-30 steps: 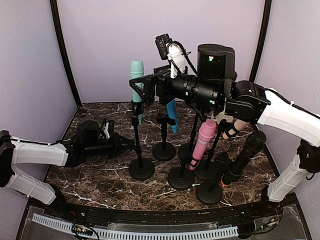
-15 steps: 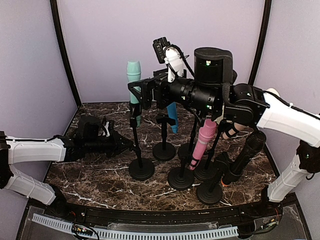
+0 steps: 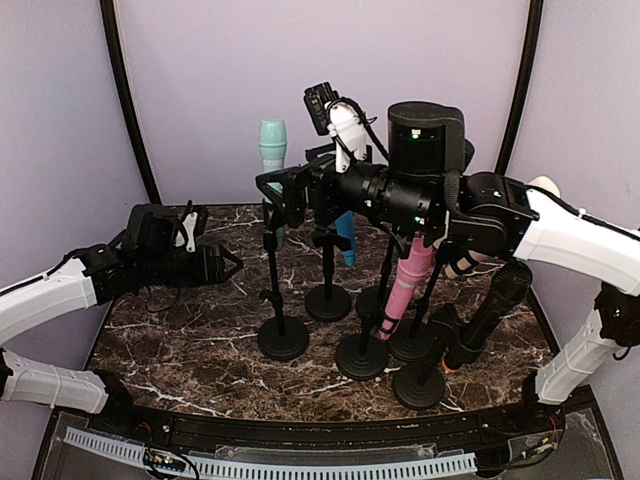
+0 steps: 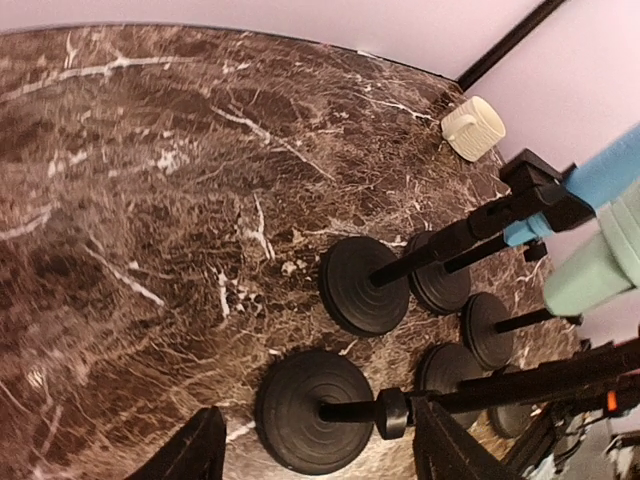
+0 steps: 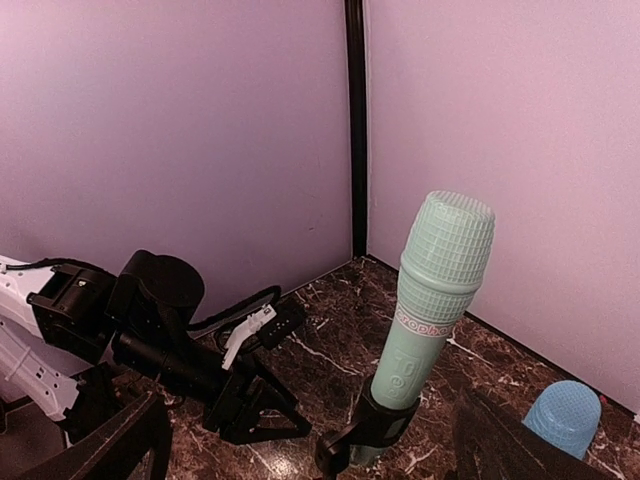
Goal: Remove the microphone from the stand
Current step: Unscrew the knob on the microphone stand.
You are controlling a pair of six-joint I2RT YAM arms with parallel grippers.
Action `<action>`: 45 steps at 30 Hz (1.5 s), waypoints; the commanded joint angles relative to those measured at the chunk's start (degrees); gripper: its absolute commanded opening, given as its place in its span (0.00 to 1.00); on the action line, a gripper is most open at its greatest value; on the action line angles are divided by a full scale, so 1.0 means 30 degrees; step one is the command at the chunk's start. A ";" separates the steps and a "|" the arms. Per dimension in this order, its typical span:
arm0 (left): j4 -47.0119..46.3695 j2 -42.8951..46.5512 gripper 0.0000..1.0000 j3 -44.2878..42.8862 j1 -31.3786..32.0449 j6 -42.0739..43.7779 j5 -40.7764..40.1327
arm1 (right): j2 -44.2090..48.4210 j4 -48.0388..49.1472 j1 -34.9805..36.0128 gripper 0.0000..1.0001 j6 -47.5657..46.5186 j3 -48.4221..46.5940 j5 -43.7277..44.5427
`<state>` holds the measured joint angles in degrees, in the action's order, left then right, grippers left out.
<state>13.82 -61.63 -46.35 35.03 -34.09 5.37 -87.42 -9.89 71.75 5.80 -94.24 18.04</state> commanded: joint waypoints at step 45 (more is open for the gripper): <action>-1.1988 -0.0906 0.56 0.6425 0.4236 2.6584 -0.0173 | 0.1717 0.1641 0.0193 0.98 -0.0235 0.0910 -0.2528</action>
<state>-19.11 -63.57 -26.81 48.16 43.16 5.69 -83.70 -7.86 71.77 4.93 -91.79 11.16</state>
